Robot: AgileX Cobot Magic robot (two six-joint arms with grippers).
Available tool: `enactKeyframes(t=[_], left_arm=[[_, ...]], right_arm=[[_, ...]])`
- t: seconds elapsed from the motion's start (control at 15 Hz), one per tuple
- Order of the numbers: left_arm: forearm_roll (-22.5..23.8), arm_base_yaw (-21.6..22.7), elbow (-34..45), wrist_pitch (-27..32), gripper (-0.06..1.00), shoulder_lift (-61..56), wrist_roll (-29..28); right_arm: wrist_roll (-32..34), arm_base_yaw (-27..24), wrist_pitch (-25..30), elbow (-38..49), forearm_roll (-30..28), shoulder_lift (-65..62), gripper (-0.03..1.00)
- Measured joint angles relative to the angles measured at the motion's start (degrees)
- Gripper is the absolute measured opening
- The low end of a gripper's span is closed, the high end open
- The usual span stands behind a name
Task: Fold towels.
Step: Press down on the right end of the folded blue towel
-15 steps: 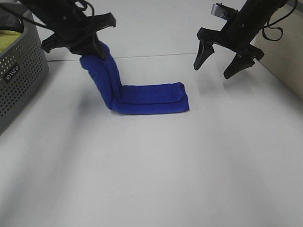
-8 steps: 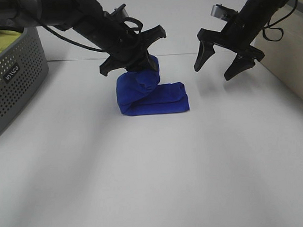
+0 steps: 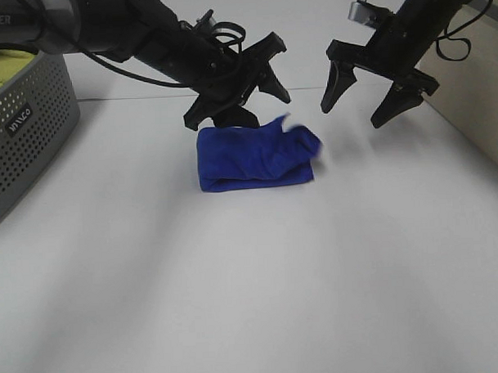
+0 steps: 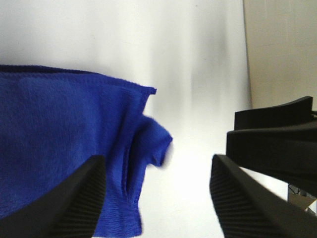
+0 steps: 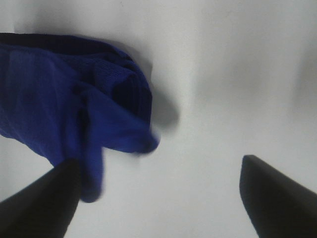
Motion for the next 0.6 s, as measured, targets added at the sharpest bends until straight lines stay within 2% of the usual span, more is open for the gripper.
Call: enactKeyframes(t=[0.2,0.33,0.47,0.6], left_arm=[[-6.0,0.0,0.0,-0.2,0.62,-0.3,4.7],[-6.6,1.1,0.0,-0.2,0.62,-2.1,8.4],[-6.7,3.4,-0.1,-0.8,0.62,-3.9,10.3],[-6.6,8.0,-0.1,-1.7,0.62,-6.7,11.6]], right_arm=[[0.0,0.0,0.0,0.0,1.6,-0.3,0.82],[-0.7,0.0,0.0,0.0,4.2,-0.3,0.82],[-3.7,0.1,0.0,0.0,11.2,-0.3,0.82],[-8.7,1.0,-0.1,0.3,19.0,-0.3,0.82]])
